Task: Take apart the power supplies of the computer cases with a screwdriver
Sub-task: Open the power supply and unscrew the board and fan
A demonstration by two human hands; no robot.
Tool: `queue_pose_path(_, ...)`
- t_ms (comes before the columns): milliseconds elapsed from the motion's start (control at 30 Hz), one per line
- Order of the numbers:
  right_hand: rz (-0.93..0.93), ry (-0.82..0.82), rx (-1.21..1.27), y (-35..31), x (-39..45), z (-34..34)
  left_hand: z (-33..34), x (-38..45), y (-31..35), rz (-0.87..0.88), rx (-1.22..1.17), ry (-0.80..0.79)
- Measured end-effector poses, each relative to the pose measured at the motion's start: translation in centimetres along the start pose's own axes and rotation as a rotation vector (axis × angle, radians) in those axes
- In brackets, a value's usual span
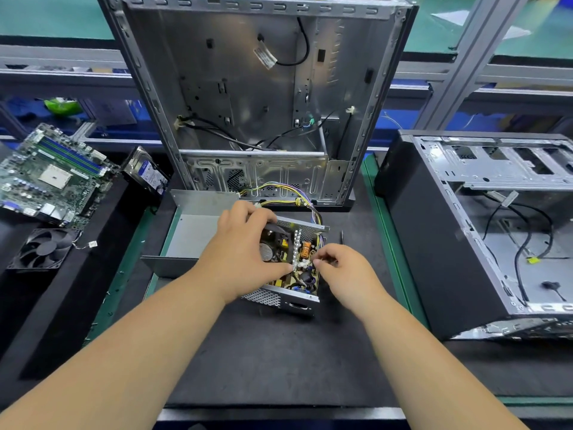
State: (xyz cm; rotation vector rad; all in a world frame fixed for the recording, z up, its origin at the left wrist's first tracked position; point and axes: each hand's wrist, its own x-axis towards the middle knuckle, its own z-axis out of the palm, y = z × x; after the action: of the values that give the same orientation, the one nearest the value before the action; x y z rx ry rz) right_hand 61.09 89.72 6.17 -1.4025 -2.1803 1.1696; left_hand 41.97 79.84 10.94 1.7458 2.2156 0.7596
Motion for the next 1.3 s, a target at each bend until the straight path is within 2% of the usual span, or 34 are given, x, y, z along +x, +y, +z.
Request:
queue_pose_path(133,0.009,0.071,0.075,-0.5,0.0,-0.4,0.3,-0.1,1.4,0.032,-0.114,-0.092)
queue_pose_path(200,0.056,0.134,-0.004,-0.3,0.2,-0.8,0.7,-0.1,1.7,0.041,-0.149,-0.133)
queue_pose_path(267,0.155,0.155,-0.193,0.4,0.6,-1.2,1.1,0.0,1.9,0.045,-0.155,-0.16)
queue_pose_path(367,0.325,0.067,-0.435,1.5,0.8,-1.2,1.5,0.2,1.7,0.028,-0.198,-0.193)
queue_pose_path(500,0.405,-0.041,-0.485,2.3,0.7,-0.6,1.8,0.7,2.2,0.056,-0.352,-0.285)
queue_pose_path(567,0.397,-0.042,-0.471,2.6,0.6,-0.6,1.9,1.0,2.7,0.065,-0.565,-0.311)
queue_pose_path(633,0.404,-0.025,-0.397,2.8,0.6,-1.0,1.9,1.2,3.2,-0.029,-0.897,-0.271)
queue_pose_path(733,0.431,0.04,-0.138,3.2,0.4,-1.8,1.5,1.8,3.1,-0.276,-1.477,-0.245)
queue_pose_path(833,0.45,0.134,0.198,3.2,0.2,-2.3,1.0,1.9,2.7,-0.383,-1.744,-0.263)
queue_pose_path(900,0.448,0.15,0.259,2.9,0.3,-2.6,0.9,1.9,2.6,-0.368,-1.731,-0.23)
queue_pose_path(1033,0.374,0.161,0.316,2.1,-0.1,-2.8,1.2,1.4,2.2,-0.331,-1.354,-0.096)
queue_pose_path(1167,0.269,0.131,0.284,0.8,-0.7,-2.4,0.6,0.7,1.4,-0.31,-1.107,0.01)
queue_pose_path(1300,0.246,0.071,0.268,-0.3,-1.0,-2.3,-0.5,0.0,0.3,-0.292,-0.846,0.084)
